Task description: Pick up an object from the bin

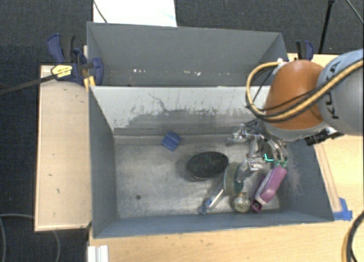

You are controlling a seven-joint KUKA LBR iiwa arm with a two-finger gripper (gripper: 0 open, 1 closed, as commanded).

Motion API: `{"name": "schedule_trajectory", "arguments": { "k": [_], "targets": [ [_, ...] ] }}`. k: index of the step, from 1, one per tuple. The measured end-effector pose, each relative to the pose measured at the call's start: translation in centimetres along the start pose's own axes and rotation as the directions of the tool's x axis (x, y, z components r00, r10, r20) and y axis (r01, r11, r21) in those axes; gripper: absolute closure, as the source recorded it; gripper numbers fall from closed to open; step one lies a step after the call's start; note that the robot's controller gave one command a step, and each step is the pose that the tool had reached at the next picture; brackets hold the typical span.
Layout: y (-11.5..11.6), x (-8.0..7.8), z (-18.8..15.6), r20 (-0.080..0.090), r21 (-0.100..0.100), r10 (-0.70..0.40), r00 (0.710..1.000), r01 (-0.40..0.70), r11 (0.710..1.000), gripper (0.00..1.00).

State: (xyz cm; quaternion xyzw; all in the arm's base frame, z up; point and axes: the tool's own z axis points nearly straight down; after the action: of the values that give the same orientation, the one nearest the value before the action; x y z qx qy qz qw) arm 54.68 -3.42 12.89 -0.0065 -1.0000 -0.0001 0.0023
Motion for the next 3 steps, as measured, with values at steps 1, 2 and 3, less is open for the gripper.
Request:
{"name": "schedule_trajectory", "arguments": {
  "k": [1, 2, 3],
  "targets": [
    [3.4, -3.4, 3.6, 0.025, -0.007, 0.091, 0.996, -0.091, 0.996, 0.0],
    [11.1, -0.4, 5.3, 0.036, -0.011, 0.116, 0.993, -0.116, 0.993, 0.0],
    [10.6, -0.3, 5.3, 0.027, -0.007, 0.121, 0.992, -0.121, 0.993, 1.0]
  ]
}}
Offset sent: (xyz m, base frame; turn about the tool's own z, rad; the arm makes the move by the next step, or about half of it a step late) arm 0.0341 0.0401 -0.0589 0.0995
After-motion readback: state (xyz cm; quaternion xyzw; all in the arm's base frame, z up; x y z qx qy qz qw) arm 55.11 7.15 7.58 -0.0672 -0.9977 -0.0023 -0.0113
